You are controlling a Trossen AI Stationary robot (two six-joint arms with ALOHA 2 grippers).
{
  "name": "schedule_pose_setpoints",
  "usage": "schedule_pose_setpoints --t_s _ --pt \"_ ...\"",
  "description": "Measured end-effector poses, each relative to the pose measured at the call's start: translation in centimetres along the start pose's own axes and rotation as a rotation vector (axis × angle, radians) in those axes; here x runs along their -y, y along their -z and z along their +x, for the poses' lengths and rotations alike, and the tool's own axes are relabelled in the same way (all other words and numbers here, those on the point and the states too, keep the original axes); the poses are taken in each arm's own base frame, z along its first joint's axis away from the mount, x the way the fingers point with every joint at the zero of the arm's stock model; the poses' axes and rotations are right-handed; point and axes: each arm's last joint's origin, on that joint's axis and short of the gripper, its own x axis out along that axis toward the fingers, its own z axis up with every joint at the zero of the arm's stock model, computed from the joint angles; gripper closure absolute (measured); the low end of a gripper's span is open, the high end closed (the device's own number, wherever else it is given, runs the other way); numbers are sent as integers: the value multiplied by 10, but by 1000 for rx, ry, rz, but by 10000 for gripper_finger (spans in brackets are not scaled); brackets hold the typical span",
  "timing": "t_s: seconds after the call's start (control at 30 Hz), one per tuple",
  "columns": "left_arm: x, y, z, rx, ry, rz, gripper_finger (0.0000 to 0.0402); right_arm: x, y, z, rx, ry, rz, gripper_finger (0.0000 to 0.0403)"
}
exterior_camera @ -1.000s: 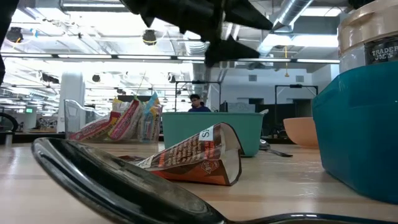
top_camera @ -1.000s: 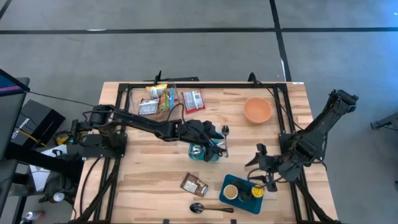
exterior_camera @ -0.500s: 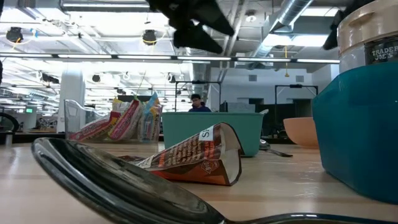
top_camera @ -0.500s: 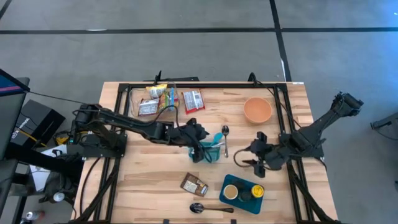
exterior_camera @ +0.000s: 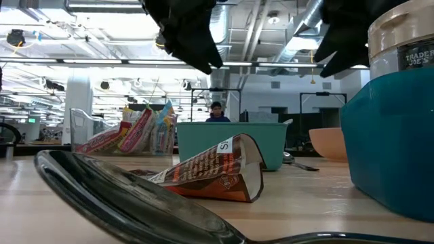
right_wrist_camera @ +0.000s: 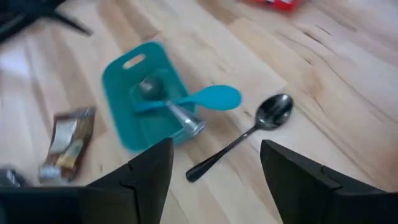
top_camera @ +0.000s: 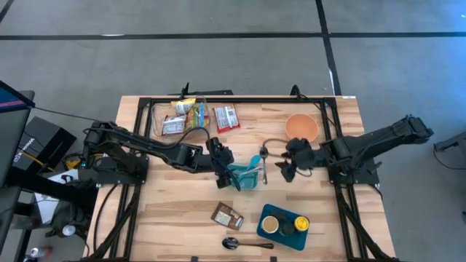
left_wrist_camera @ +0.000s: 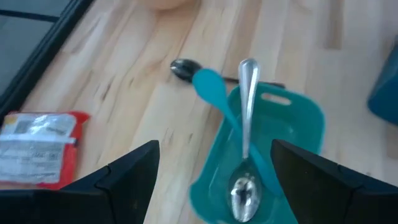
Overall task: Pick & Place Food Item
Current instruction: Put the top black tablespoon into the green bin
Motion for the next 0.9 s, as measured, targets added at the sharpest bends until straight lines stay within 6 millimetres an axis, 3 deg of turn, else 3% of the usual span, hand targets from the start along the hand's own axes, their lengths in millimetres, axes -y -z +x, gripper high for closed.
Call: schedule_pose_setpoints --t_s 0.27,0.6,0.9 --pt "-3 17 8 -30 -80 23 101 23 -20 14 -35 38 239 185" --pt "-5 38 16 -23 -126 5 101 38 -28 43 -107 103 314 230" --pt "-18 50 -3 69 -101 -70 101 27 -49 80 -211 149 292 272"
